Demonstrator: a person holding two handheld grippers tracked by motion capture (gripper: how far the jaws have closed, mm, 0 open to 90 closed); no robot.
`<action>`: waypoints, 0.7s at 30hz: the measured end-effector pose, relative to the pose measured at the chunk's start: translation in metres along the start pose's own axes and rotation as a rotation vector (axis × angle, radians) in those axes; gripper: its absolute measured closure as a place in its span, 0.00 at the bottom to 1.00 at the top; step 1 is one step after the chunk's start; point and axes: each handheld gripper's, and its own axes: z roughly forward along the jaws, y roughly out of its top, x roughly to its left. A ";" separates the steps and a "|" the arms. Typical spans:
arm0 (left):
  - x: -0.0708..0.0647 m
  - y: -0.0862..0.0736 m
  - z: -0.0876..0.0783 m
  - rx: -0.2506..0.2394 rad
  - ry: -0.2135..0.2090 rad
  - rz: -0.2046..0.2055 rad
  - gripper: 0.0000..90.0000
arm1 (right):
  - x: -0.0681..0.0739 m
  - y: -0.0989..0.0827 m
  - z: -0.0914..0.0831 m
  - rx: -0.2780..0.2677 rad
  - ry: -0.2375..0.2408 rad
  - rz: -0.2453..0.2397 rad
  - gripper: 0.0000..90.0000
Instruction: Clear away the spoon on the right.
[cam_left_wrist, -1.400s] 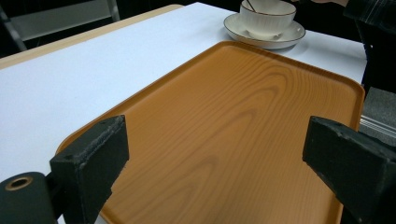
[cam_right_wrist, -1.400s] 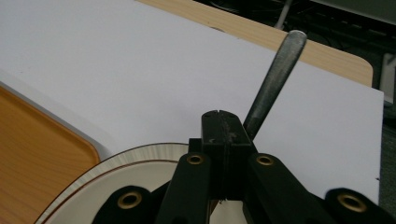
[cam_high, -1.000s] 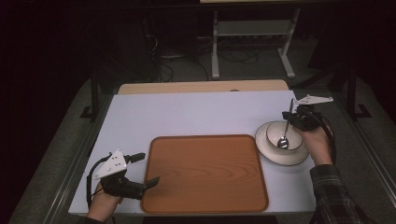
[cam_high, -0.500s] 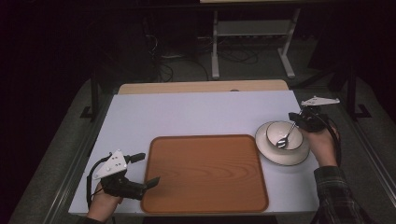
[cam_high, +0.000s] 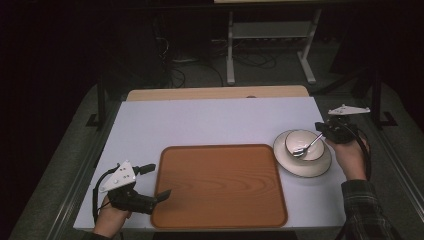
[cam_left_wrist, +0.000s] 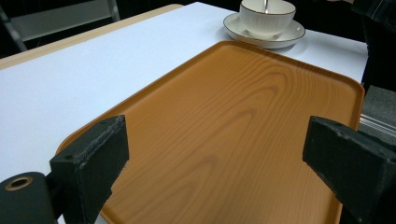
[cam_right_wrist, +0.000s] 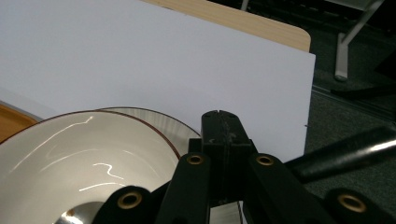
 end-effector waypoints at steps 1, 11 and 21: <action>0.000 0.000 0.000 0.000 0.000 0.000 0.07 | 0.000 0.000 0.000 0.000 -0.002 0.002 1.00; 0.000 0.000 0.000 -0.004 0.001 0.001 0.07 | -0.005 -0.005 -0.006 0.012 -0.027 0.019 1.00; 0.000 0.000 0.000 -0.004 0.001 0.001 0.07 | -0.006 -0.008 -0.009 0.008 -0.036 0.016 0.98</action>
